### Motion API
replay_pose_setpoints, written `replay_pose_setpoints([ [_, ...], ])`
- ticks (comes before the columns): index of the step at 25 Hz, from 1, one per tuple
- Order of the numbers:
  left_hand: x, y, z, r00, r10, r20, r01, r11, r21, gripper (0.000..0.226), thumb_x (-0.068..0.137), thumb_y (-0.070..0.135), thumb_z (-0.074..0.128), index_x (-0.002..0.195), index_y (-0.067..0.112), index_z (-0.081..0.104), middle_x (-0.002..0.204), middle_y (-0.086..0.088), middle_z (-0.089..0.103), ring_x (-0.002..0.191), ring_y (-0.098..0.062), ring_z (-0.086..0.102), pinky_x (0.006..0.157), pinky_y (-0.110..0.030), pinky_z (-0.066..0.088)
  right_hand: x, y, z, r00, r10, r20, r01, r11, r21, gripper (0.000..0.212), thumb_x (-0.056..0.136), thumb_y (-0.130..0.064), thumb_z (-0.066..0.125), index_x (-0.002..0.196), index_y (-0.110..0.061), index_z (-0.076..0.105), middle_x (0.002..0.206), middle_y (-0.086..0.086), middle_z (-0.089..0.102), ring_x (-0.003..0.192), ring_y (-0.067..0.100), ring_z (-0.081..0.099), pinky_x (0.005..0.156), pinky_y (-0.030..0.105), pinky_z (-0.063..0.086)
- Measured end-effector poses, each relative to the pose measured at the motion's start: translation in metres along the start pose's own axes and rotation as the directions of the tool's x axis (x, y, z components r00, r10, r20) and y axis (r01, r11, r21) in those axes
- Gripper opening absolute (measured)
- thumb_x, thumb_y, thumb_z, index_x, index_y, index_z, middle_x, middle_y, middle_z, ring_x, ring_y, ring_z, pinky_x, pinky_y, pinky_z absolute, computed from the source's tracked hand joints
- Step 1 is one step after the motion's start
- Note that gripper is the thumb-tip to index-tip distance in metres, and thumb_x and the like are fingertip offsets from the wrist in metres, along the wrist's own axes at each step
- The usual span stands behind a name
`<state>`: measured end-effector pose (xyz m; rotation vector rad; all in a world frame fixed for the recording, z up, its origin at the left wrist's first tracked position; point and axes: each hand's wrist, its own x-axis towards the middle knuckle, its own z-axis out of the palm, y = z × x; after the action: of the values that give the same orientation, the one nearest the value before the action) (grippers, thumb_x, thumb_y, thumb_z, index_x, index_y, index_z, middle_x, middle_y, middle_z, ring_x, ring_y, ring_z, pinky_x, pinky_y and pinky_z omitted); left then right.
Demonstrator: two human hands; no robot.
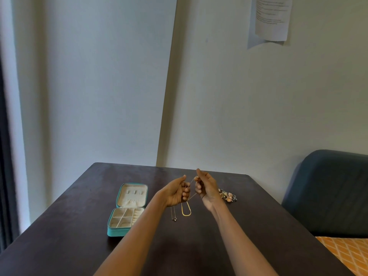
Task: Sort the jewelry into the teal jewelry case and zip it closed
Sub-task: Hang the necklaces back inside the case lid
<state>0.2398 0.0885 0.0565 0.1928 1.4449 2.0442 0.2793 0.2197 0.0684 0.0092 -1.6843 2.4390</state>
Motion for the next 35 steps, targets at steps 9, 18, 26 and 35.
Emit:
replay_pose_setpoints([
  [9,-0.006,-0.013,-0.003,0.988,0.091,0.125,-0.071,0.985,-0.155,0.065,0.096,0.056,0.027,0.099,0.002,0.063,0.080,-0.011,0.068,0.061,-0.022,0.067,0.055,-0.029,0.057,0.012,0.008,0.003,0.999,0.030,-0.032,-0.040,0.927,-0.372,0.011,0.088,-0.021,0.065,0.090,-0.012,0.059,0.074,0.002,0.060,0.060,0.010,0.055,0.052,0.019,0.047],
  [18,-0.006,-0.026,-0.013,0.961,0.263,-0.082,-0.266,0.808,-0.527,0.076,0.091,0.063,0.032,0.129,-0.002,0.046,0.120,-0.021,0.058,0.109,-0.038,0.057,0.091,-0.044,0.048,0.008,0.019,-0.011,0.979,-0.186,0.081,0.191,0.709,-0.679,0.008,0.089,-0.021,0.063,0.088,-0.015,0.069,0.078,-0.002,0.063,0.068,0.006,0.056,0.060,0.019,0.047],
  [26,-0.003,-0.032,-0.004,0.932,0.313,-0.182,-0.356,0.703,-0.616,0.071,0.088,0.064,0.038,0.120,0.002,0.050,0.115,-0.018,0.054,0.104,-0.031,0.056,0.085,-0.040,0.048,0.009,0.021,-0.001,0.952,-0.238,0.192,0.248,0.236,-0.940,0.014,0.083,-0.033,0.067,0.086,-0.022,0.075,0.085,-0.009,0.062,0.080,0.005,0.057,0.069,0.024,0.044],
  [35,-0.007,-0.043,-0.007,0.938,0.300,-0.176,-0.336,0.652,-0.680,0.047,0.100,0.033,0.034,0.115,-0.007,0.054,0.108,-0.021,0.060,0.104,-0.028,0.059,0.088,-0.032,0.052,0.021,0.018,0.022,0.991,-0.057,0.121,0.131,0.590,-0.796,0.014,0.095,-0.015,0.050,0.093,-0.011,0.063,0.079,-0.007,0.066,0.075,0.004,0.058,0.062,0.016,0.042],
])
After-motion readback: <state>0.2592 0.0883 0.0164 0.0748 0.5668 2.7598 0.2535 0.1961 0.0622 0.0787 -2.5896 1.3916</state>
